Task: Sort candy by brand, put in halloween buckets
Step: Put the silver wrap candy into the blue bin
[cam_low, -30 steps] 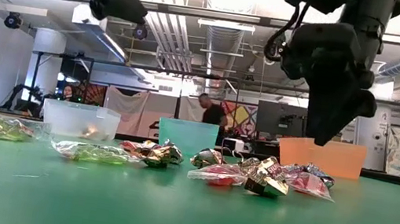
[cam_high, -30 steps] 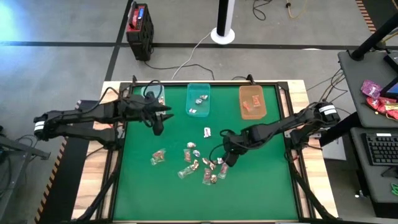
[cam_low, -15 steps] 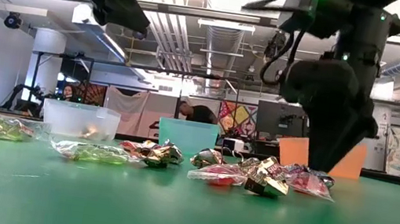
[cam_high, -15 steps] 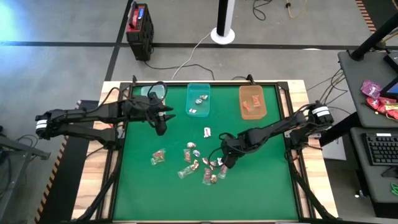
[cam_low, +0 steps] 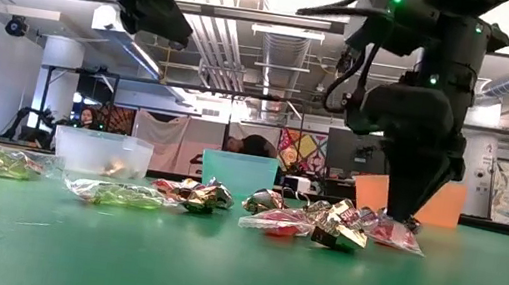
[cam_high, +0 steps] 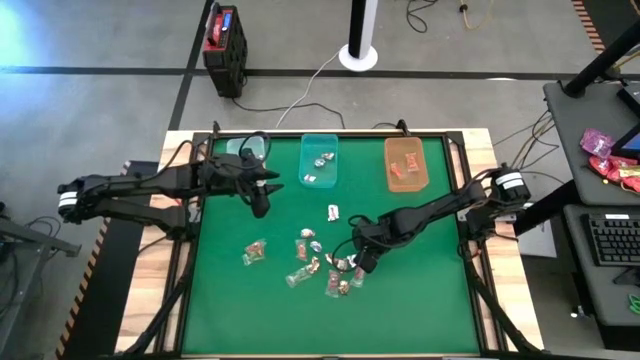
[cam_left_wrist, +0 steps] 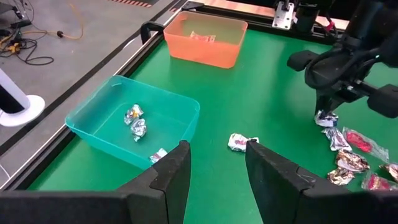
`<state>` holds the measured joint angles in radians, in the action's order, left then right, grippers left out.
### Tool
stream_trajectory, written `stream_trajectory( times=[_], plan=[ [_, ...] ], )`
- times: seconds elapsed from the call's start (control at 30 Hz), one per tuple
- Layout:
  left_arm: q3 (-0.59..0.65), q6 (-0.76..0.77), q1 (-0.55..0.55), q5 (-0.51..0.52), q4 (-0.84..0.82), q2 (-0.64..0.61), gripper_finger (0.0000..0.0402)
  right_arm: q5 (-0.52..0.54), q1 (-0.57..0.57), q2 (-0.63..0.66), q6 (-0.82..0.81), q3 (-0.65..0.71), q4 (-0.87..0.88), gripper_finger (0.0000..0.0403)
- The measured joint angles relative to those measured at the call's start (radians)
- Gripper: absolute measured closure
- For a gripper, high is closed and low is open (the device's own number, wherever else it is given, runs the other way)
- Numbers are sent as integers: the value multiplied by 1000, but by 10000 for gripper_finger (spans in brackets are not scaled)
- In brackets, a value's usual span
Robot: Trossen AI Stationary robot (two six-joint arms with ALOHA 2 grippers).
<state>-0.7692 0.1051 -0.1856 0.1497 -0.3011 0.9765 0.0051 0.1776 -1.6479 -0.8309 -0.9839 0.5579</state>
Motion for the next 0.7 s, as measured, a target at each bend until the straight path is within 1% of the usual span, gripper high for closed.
stream_trajectory(
  times=[0.13,0.23,0.33,0.43,0.53,0.63,0.7],
  plan=[
    [0,0,2,0,23,27,264,13,-26,44,51,-27,18,389],
    [0,0,10,0,23,55,264,73,-74,74,128,-51,20,389],
    [0,1,29,-1,23,76,264,148,-139,84,248,-91,-13,390],
    [0,3,51,-1,23,85,264,204,-222,81,394,-114,-144,390],
    [0,13,69,-1,24,86,264,205,-313,60,518,-124,-342,390],
    [0,33,83,-2,17,77,264,200,-399,23,589,-131,-504,390],
    [0,39,91,-2,5,67,264,200,-446,-9,603,-146,-558,390]
  ],
)
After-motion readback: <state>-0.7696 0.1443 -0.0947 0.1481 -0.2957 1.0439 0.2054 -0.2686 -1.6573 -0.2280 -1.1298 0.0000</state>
